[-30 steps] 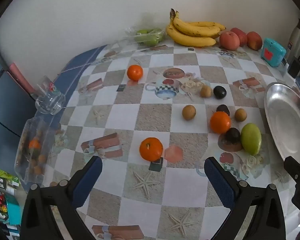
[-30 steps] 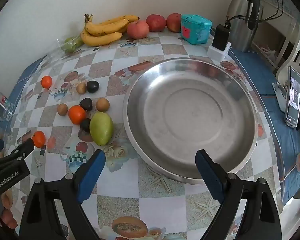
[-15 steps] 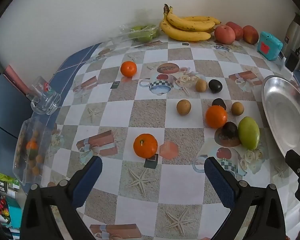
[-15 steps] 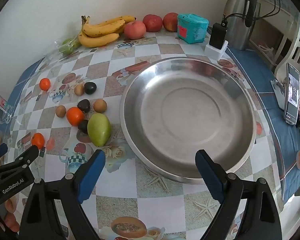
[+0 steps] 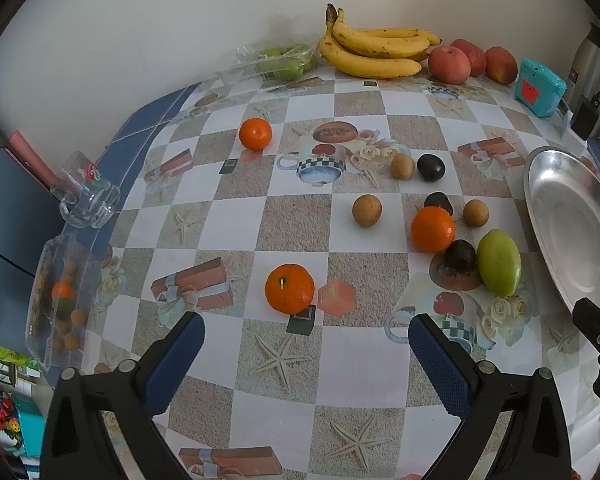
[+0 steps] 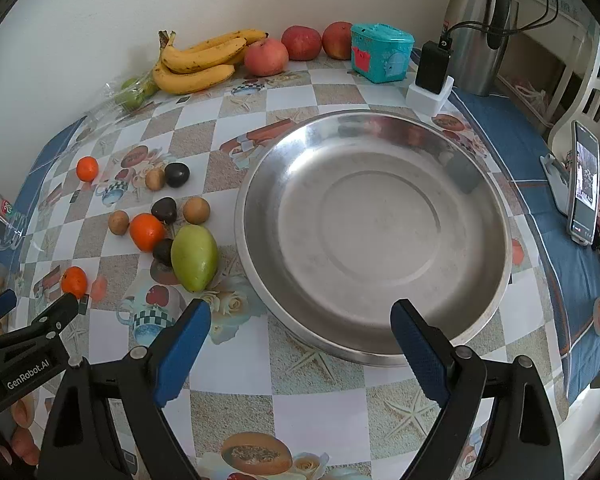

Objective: Organize fruits

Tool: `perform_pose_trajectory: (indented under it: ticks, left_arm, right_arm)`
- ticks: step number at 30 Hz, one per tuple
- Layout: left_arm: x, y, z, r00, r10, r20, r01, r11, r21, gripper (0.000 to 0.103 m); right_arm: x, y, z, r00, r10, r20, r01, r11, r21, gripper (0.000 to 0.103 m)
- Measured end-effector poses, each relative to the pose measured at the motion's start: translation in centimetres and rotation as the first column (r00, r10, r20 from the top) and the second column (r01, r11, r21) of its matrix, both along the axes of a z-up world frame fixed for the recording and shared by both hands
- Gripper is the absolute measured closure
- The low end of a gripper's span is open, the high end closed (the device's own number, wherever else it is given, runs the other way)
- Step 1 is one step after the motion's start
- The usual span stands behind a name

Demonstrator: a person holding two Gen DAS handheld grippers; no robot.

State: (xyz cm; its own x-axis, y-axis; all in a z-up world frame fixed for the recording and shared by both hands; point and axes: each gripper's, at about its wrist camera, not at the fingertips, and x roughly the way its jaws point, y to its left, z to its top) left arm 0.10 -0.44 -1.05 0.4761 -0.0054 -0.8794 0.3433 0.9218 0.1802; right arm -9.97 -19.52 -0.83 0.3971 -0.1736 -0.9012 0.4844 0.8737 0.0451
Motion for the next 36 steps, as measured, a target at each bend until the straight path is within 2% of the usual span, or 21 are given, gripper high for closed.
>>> perform_pose_trajectory:
  ticks: [29,32,36]
  left_arm:
    - [-0.04,-0.07,-0.07,1.000,0.001,0.000,-0.001,1.000,0.002,0.000]
    - [-0.04,-0.08,-0.06,1.000,0.002,0.000,-0.002,1.000,0.002,0.000]
    - [-0.03,-0.09,-0.07,1.000,0.001,-0.001,-0.001,1.000,0.002,0.000]
  right_arm:
    - [-0.07,0.02,-0.26,1.000,0.008,-0.003,-0.008,1.000,0.013,0.011]
    - [-0.09,-0.07,-0.26,1.000,0.004,-0.003,-0.004,1.000,0.016,0.004]
    - [-0.09,-0.05,-0.30,1.000,0.006,-0.005,-0.006,1.000,0.018,0.004]
